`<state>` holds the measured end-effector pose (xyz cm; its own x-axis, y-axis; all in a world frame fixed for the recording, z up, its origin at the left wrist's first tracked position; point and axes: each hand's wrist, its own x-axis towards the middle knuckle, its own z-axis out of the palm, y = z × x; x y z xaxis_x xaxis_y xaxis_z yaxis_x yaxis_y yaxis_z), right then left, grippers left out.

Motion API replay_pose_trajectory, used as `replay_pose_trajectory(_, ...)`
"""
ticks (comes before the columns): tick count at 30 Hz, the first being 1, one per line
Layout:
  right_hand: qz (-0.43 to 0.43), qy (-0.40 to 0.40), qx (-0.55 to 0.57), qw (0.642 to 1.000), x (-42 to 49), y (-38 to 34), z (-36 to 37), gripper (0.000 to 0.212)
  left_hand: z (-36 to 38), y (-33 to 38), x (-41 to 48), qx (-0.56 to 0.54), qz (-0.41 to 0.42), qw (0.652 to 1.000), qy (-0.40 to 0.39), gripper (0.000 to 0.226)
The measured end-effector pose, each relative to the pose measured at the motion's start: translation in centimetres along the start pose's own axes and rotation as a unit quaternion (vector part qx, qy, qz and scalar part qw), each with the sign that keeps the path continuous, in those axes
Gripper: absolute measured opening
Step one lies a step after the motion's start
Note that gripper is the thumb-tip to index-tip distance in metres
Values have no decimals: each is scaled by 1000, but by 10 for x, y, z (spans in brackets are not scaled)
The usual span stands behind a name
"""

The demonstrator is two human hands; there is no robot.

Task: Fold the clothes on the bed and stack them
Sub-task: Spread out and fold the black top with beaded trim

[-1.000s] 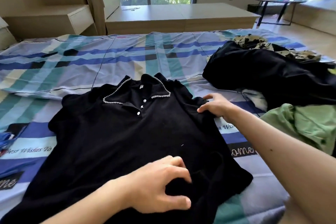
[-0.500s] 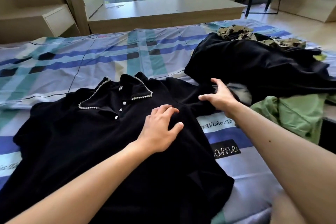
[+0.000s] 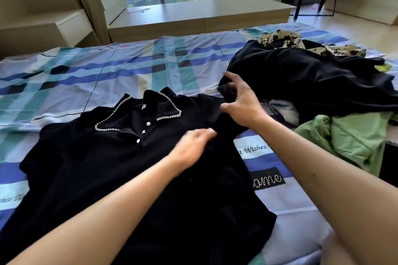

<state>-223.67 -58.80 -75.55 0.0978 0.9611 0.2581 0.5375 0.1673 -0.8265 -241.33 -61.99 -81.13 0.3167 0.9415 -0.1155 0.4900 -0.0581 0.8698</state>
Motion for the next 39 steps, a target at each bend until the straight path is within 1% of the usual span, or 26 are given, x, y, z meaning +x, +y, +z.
replay_pose_trajectory(1,-52,-52,17,997,-4,-12,5,94,-13,3,4,-135,-48,988,62,36)
replay_pose_trajectory(2,-80,-105,31,991,-9,-22,9,98,-28,3,6,-244,-102,957,119,41)
replay_pose_trajectory(3,-85,-149,49,984,-13,-27,14,99,-42,-1,8,-325,-144,921,158,48)
replay_pose_trajectory(4,-82,-172,72,979,-17,-30,18,96,-55,-8,8,-382,-170,890,179,56)
replay_pose_trajectory(6,-59,-165,132,976,-21,-30,22,79,-68,-21,5,-454,-187,851,185,68)
replay_pose_trajectory(8,-27,-148,208,966,-22,-32,20,52,-71,-30,3,-474,-188,843,174,73)
replay_pose_trajectory(10,-2,-151,286,946,-24,-40,19,30,-70,-34,2,-462,-185,852,163,72)
replay_pose_trajectory(11,5,-149,314,938,-24,-42,20,24,-69,-33,2,-452,-180,859,158,70)
replay_pose_trajectory(12,8,-138,316,939,-23,-44,22,22,-68,-31,3,-435,-177,869,158,67)
replay_pose_trajectory(13,9,-114,283,952,-20,-41,26,24,-68,-30,2,-415,-175,879,157,62)
replay_pose_trajectory(14,11,-83,216,973,-18,-35,29,26,-67,-27,5,-389,-173,892,154,55)
replay_pose_trajectory(15,15,-63,131,989,-15,-27,33,26,-66,-25,8,-362,-170,904,149,49)
replay_pose_trajectory(16,26,-69,46,996,-14,-19,36,24,-66,-23,11,-332,-170,916,149,46)
replay_pose_trajectory(17,44,-105,-27,993,-15,-10,39,21,-65,-22,14,-303,-174,925,153,47)
replay_pose_trajectory(18,66,-161,-91,981,-18,-4,41,20,-64,-19,17,-277,-179,931,158,49)
replay_pose_trajectory(19,82,-211,-147,963,-21,3,42,26,-63,-15,20,-252,-184,936,162,44)
replay_pose_trajectory(20,91,-240,-188,948,-23,7,44,35,-61,-13,23,-214,-187,944,169,33)
replay_pose_trajectory(21,96,-245,-202,943,-24,9,45,42,-60,-10,25,-184,-189,947,182,23)
replay_pose_trajectory(23,97,-224,-177,953,-23,9,46,48,-59,-5,29,-168,-184,945,212,26)
replay_pose_trajectory(25,92,-214,-152,961,-20,11,46,52,-62,-3,27,-194,-183,935,233,18)
replay_pose_trajectory(27,90,-219,-141,961,-19,15,45,54,-65,-12,20,-208,-205,929,229,37)
replay_pose_trajectory(28,88,-223,-134,961,-20,17,44,55,-66,-17,15,-206,-214,929,222,33)
replay_pose_trajectory(30,84,-234,-117,961,-20,20,42,57,-69,-32,4,-180,-239,936,184,14)
replay_pose_trajectory(33,74,-246,-105,961,-19,22,41,56,-76,-41,-8,-140,-265,942,149,2)
replay_pose_trajectory(36,63,-253,-120,958,-19,24,43,53,-83,-45,-9,-56,-243,959,135,10)
replay_pose_trajectory(39,54,-256,-150,954,-20,25,43,51,-91,-46,-13,110,-194,965,138,38)
